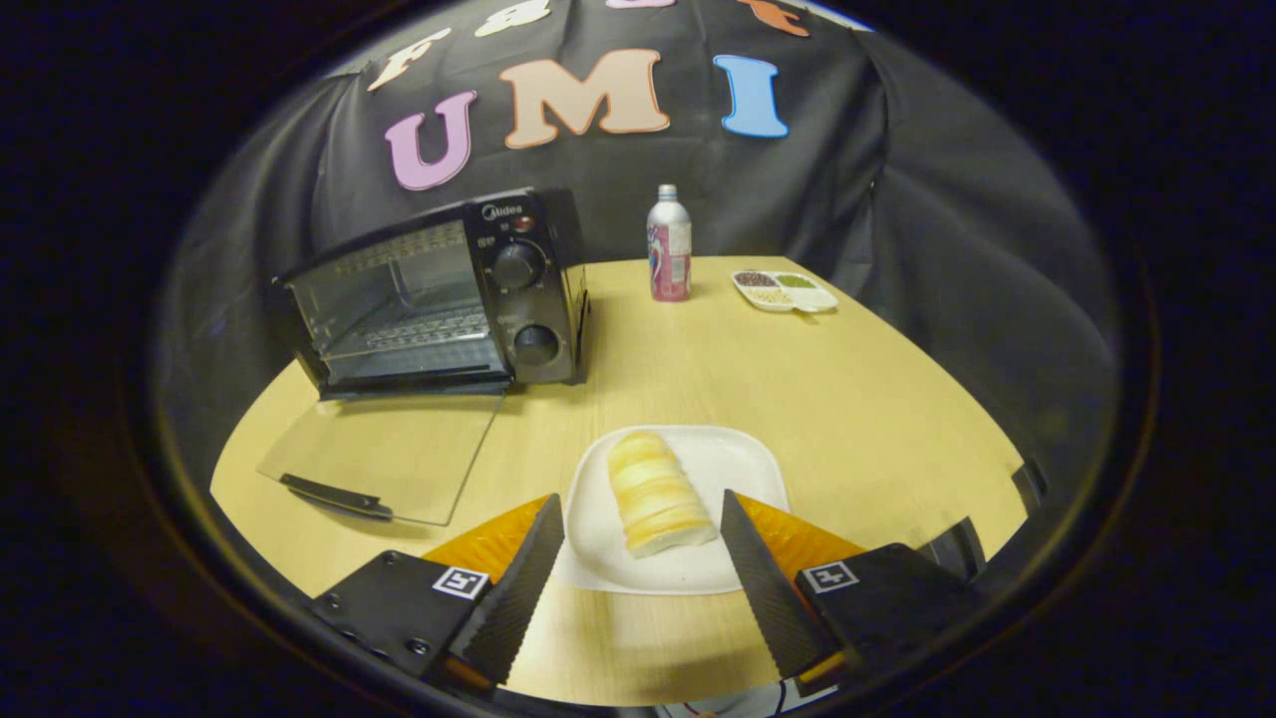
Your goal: Open the toaster oven, put the food inside, and close the toaster oven door.
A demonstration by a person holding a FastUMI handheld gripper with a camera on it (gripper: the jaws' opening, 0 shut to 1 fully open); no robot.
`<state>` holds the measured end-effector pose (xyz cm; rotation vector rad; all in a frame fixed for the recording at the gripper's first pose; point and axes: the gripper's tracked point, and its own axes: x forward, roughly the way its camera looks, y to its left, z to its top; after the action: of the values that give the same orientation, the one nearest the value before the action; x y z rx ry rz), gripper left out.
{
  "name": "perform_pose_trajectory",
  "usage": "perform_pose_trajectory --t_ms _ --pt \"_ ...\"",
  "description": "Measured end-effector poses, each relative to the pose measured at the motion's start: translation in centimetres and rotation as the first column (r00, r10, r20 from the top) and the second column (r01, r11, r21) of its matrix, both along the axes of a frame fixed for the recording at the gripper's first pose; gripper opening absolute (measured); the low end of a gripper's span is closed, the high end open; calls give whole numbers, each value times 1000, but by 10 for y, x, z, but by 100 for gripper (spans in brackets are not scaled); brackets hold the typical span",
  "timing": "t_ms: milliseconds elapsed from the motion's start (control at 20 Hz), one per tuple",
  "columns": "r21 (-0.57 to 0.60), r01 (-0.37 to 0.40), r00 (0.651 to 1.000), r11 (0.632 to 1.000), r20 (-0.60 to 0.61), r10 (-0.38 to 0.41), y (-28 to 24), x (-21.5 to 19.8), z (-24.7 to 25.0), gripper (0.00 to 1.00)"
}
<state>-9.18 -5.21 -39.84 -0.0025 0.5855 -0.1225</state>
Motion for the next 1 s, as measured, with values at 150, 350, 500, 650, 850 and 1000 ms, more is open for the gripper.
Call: perform_pose_trajectory --t_ms 150,350,500,650,850,1000 --pt "-24 -15 999 1000 -34 14 -3 1 -15 98" --pt "-43 -9 999 999 -44 7 -11 5 -24 89" --pt "-13 -9 999 1000 -37 9 -12 9 -27 77" --pt "0 27 999 1000 -34 -27 -15 7 -27 63" --pt "33 150 989 988 -22 -149 -20 4 -24 46" --pt "139 175 983 975 32 -181 -6 8 -8 35"
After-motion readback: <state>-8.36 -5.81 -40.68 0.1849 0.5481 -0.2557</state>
